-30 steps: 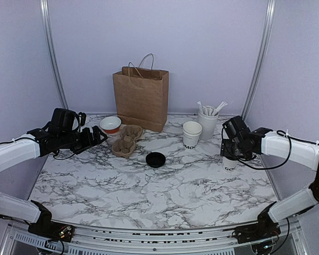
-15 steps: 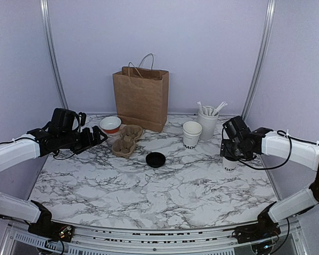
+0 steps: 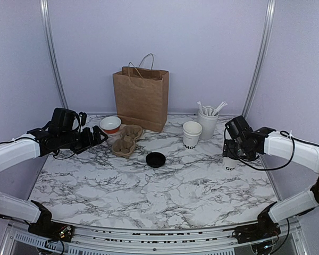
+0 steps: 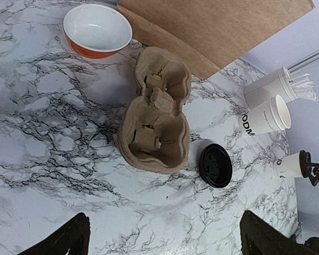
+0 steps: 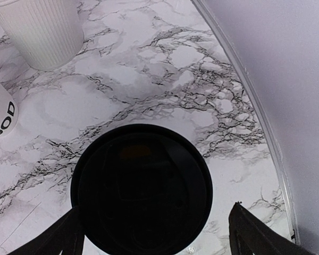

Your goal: Pack the takeout coffee

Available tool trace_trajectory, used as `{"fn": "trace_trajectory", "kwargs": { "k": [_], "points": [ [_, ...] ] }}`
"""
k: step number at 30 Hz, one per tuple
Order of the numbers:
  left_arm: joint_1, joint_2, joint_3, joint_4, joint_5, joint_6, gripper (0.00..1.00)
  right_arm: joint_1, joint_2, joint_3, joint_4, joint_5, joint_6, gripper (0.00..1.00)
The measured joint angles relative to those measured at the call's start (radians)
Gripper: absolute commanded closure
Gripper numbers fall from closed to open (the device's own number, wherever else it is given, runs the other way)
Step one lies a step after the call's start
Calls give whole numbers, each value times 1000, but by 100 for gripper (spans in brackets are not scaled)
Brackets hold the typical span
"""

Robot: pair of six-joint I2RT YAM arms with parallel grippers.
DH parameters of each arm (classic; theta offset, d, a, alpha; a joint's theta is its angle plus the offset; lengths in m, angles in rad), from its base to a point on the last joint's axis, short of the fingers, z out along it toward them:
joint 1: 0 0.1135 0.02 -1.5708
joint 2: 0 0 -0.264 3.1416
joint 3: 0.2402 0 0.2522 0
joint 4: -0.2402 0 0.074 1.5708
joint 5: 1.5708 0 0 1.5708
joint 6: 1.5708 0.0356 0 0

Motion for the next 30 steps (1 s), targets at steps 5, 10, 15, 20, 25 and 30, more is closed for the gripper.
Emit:
{"fn": "trace_trajectory", "kwargs": {
  "k": [5,10,15,20,25,30],
  "points": [
    [0,6,1,0,8,0,1,0,-2,9,-11,-2,-2,9],
    [0,9,13,2,13,0,1,0,-3,38,-18,-9,-3,9],
    [0,9,17,9,26,0,1,0,-19,46,-23,-19,-6,9],
    [0,9,29,9,36,-2,1,0,-35,56,-29,-39,-24,9],
    [0,9,47,15,53,-19,1,0,-54,94,-28,-77,-55,8],
    [-13,9,66,26,66,-55,1,5,-72,124,-10,-119,-88,8]
  ]
}}
